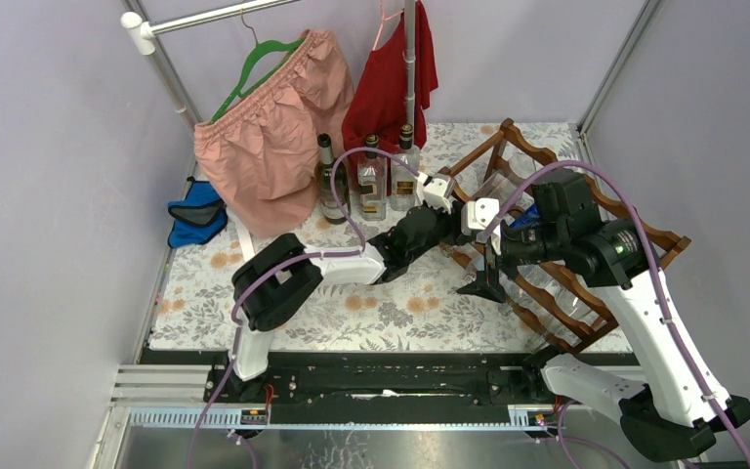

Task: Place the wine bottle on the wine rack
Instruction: Place the wine bottle in the wine rack.

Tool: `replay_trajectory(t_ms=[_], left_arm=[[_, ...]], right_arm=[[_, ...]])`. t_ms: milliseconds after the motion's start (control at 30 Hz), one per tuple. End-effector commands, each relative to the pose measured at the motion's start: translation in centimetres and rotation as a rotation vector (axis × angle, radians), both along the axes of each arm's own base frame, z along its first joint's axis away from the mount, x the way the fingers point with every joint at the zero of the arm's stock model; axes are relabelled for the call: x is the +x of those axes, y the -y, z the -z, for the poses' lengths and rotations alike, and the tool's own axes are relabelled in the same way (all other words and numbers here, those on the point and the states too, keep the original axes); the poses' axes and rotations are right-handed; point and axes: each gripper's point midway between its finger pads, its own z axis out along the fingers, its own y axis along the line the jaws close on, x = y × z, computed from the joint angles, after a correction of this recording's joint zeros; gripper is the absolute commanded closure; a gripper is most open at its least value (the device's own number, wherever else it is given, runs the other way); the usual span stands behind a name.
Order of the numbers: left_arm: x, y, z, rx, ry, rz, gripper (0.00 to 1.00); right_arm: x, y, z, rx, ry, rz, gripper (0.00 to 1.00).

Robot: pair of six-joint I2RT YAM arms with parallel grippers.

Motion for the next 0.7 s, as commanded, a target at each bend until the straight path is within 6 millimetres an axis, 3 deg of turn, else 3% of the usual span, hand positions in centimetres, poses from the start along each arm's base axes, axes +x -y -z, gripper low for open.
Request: replay_trajectory(t_ms=[0,300,500,667], left_arm=[[0.8,-1.3,0.6,0.087,0.006,-0.065,0.46],[0.6,-1.5,-0.1,0.121,0.029,-0.096,0.42],[0.2,-2.5,-1.5,0.115,0.043,-0.143,0.27],[-0.4,-2.7,-2.3,0.1,0.037,-0.14,0.25]], right_arm=[[-0.1,-0.3,-0.9,0.042,0.021,-0.014,0.0],[-0.1,-0.2,-0.8,0.042,0.018,-0.012,0.0],[-0.2,-0.2,-0.8,0.044,0.017,-0.016,0.0],[-0.3,-0.2,-0.7,0.045,0.017,-0.016,0.0]])
